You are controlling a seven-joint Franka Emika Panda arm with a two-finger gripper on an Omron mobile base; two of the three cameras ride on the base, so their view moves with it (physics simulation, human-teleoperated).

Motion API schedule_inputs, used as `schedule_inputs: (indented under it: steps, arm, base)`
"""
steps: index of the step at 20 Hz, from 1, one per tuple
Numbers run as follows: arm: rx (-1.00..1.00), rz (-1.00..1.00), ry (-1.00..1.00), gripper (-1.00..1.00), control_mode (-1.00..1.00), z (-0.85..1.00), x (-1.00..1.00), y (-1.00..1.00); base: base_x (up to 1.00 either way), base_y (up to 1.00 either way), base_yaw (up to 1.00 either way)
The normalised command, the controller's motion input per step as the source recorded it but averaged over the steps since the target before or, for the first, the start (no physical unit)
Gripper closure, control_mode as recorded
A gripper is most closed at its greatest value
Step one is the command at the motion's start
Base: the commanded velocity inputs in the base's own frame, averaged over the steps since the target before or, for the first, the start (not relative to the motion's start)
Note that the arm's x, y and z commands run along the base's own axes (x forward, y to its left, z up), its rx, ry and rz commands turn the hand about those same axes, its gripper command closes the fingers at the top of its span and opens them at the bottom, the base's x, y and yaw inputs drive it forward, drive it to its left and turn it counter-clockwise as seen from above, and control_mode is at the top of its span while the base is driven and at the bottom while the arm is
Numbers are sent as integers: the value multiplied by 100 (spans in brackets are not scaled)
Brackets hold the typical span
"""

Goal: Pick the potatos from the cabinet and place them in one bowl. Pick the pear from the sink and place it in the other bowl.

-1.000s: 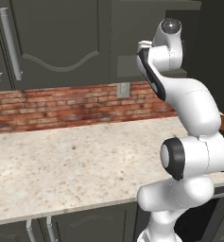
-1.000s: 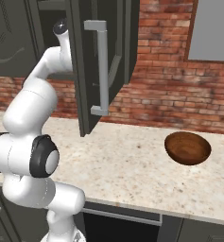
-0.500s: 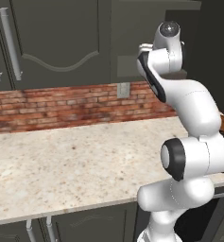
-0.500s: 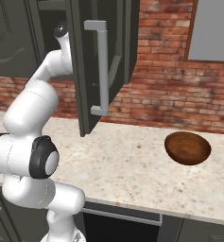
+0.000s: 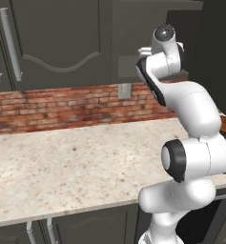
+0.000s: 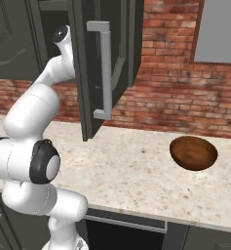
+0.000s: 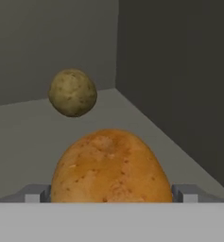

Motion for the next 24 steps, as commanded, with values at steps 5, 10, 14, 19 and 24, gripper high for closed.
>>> schedule_inputs:
  steps: [5, 10, 14, 19, 24]
  arm:
    - [-2, 0, 0, 100, -100, -16, 2, 0]
    - [0, 0, 0, 100, -100, 7, -2, 0]
    - [0, -3, 1, 100, -100, 54, -20, 2]
    - [0, 0, 4, 100, -100, 46, -62, 3]
    - [0, 2, 0, 100, -100, 1, -100, 23]
  base:
    - [0, 0, 0]
    - [0, 0, 0]
    - [0, 0, 0]
    - [0, 0, 0]
    - [0, 0, 0]
